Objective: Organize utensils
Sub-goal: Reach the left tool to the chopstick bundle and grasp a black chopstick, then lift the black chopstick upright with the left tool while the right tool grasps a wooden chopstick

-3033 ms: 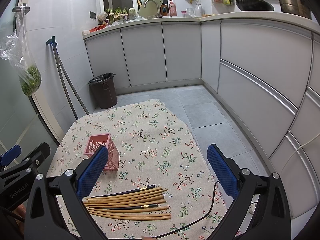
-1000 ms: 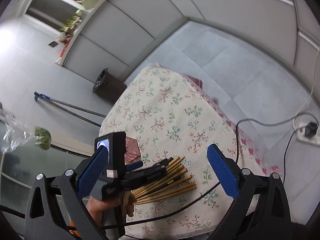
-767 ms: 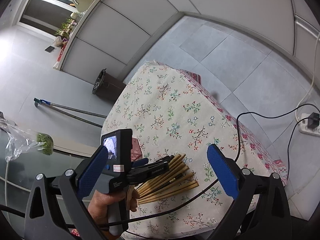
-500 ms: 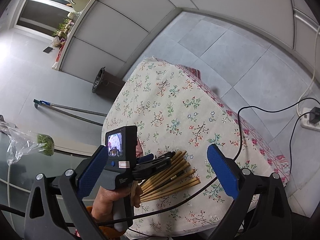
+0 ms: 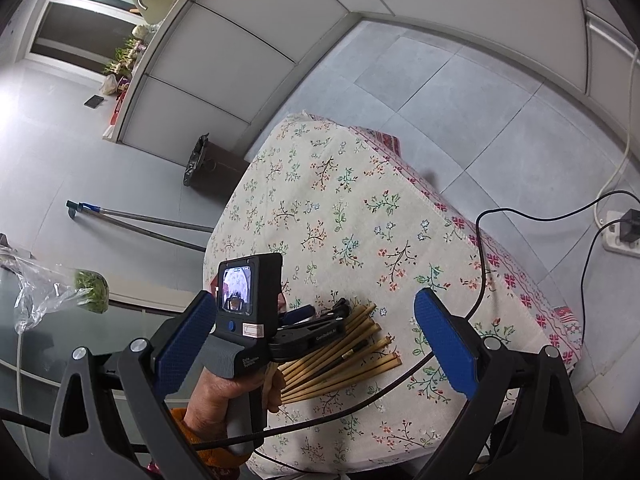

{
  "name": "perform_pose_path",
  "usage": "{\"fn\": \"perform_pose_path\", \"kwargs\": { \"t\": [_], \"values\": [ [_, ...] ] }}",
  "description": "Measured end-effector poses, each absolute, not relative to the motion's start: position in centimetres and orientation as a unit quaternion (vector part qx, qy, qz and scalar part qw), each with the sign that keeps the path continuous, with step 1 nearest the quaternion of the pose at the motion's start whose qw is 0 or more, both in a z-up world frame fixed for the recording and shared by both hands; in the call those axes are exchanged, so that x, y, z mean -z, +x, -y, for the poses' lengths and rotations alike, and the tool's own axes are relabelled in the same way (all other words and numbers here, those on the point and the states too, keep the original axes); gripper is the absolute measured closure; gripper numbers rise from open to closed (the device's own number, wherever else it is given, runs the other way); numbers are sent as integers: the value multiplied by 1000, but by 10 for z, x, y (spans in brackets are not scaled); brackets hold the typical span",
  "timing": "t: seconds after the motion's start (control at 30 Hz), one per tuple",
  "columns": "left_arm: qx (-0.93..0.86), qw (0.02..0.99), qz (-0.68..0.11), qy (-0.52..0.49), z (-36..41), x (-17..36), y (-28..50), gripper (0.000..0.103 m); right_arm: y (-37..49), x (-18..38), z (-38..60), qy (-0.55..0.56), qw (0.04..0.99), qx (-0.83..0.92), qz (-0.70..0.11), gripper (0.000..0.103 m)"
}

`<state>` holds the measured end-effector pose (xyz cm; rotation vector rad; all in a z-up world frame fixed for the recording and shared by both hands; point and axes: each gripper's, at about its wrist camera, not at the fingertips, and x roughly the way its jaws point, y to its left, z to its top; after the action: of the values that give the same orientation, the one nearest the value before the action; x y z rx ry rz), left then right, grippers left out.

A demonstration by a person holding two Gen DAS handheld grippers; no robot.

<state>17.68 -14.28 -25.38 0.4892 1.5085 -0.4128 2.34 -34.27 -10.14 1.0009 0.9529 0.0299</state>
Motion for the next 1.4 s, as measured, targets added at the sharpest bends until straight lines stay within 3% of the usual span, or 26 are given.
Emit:
{"fn": "perform_pose_path", "kwargs": {
  "t": [0.33,0.6,0.87,1.17,1.33,1.4],
  "values": [
    [193,697,-654,221,133,245,185,86,27,109,343,460,766,-17,-449,7],
    [190,747,-595,229,100,227,143,92,33,110,326,417,782,-8,-464,7],
    [184,804,-531,193,52,156,98,94,44,145,282,378,760,-13,-529,9],
    [167,868,-446,142,-3,66,22,97,41,202,256,410,689,-15,-598,35],
    [174,895,-396,106,-21,34,-7,97,38,221,250,448,660,-11,-603,62],
    [184,904,-376,90,-25,22,-12,97,38,223,248,456,657,-7,-600,65]
  ]
}}
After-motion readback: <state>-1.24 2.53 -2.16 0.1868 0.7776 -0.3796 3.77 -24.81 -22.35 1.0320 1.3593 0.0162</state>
